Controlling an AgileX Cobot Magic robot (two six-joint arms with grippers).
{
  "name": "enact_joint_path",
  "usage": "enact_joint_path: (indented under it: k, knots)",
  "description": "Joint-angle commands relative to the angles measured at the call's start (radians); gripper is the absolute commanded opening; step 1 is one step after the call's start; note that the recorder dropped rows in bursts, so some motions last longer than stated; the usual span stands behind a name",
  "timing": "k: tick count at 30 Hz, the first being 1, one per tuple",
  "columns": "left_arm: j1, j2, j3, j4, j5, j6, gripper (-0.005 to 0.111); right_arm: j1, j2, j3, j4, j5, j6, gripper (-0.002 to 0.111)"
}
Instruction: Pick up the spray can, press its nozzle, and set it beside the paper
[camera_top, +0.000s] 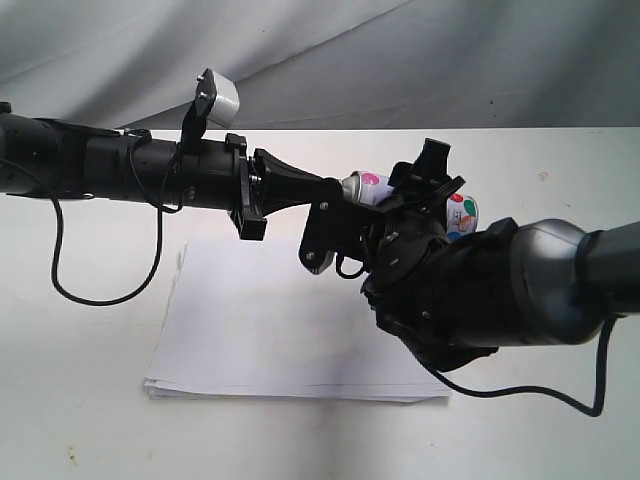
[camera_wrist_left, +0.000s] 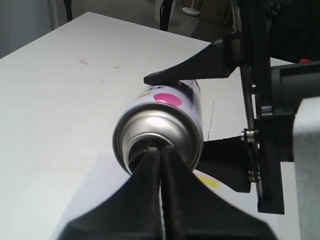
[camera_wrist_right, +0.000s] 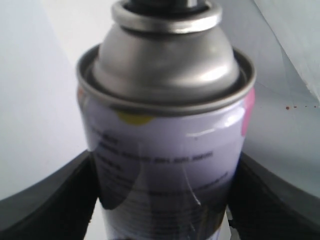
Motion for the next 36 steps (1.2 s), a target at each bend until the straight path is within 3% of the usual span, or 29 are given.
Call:
enact_joint_path:
  k: [1,36]
  knots:
    - [-0.008,-0.004,-0.009,-0.013,0.011,-0.007,0.000,0.002,-0.010,-0.006,-0.046,0.018,-0.003,0.000]
    - [-0.038,-0.004,-0.009,-0.013,-0.027,0.004,0.000,0.002,-0.010,-0.006,-0.046,0.018,-0.022,0.000]
